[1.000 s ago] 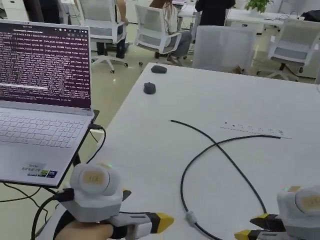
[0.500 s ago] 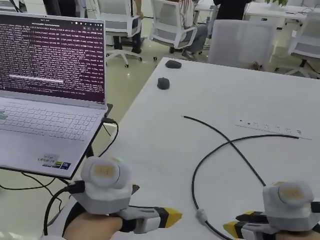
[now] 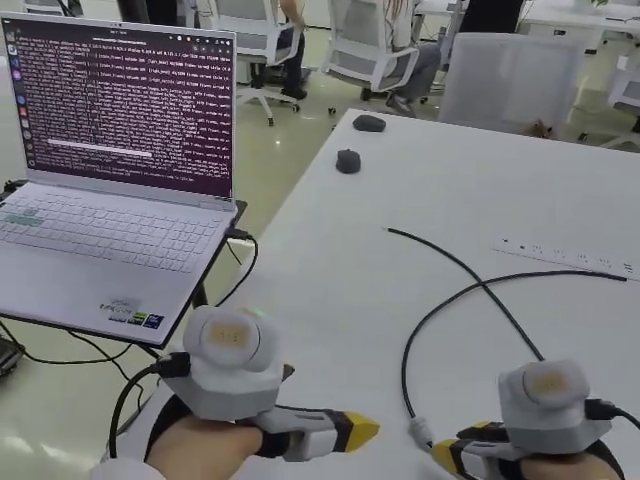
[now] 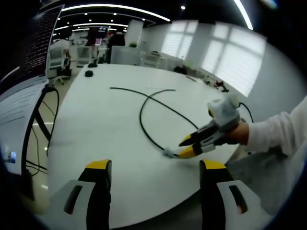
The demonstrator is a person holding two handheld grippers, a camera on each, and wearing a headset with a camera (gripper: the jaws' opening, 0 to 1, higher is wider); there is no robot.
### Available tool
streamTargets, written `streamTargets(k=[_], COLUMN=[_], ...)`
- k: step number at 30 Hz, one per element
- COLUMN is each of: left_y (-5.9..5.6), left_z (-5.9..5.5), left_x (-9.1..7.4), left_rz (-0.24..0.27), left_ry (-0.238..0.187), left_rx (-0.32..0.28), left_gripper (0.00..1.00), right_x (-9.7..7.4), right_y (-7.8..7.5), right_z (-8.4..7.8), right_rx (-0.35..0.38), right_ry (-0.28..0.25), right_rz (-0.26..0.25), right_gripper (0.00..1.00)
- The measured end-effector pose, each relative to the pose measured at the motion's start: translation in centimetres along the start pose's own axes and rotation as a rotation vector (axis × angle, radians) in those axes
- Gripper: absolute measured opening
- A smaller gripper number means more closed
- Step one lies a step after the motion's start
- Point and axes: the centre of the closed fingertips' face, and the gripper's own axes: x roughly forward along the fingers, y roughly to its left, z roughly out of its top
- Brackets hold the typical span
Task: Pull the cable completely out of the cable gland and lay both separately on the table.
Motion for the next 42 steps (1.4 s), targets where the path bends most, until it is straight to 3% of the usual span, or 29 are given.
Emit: streamTargets(k=[13,24,31,38,42], left_y=[0.2,0.1,-0.4,-1.1,-1.5], left_z=[-0.3,-0.3,0.0,0.3,0.7], left_x=[0.0,0.1,0.1,0.1,0.0], left_rz=[0.008,0.004,-0.011,-0.037,-0.06], left_ry=[0.012,0.012,0.005,-0.004,-0.021], left_rx=[-0.009,-0.005,0.015,0.039,0.049], left_gripper=[0.75,0.75,0.74,0.72,0.7], right_x=[2.4,2.5,0.8,-2.5,-5.0], right_y=[0.7,0.8,1.1,1.3,2.1], right_z=[0.6,0.7,1.4,3.1,4.0], right_rx=[-0.035,-0.095,-0.116,-0.163,-0.181], right_ry=[-0.015,-0.032,-0.051,-0.111,-0.149], right_rz=[-0.017,-0.024,-0.006,0.004,0.037], right_gripper=[0.17,0.12,0.11,0.1,0.09])
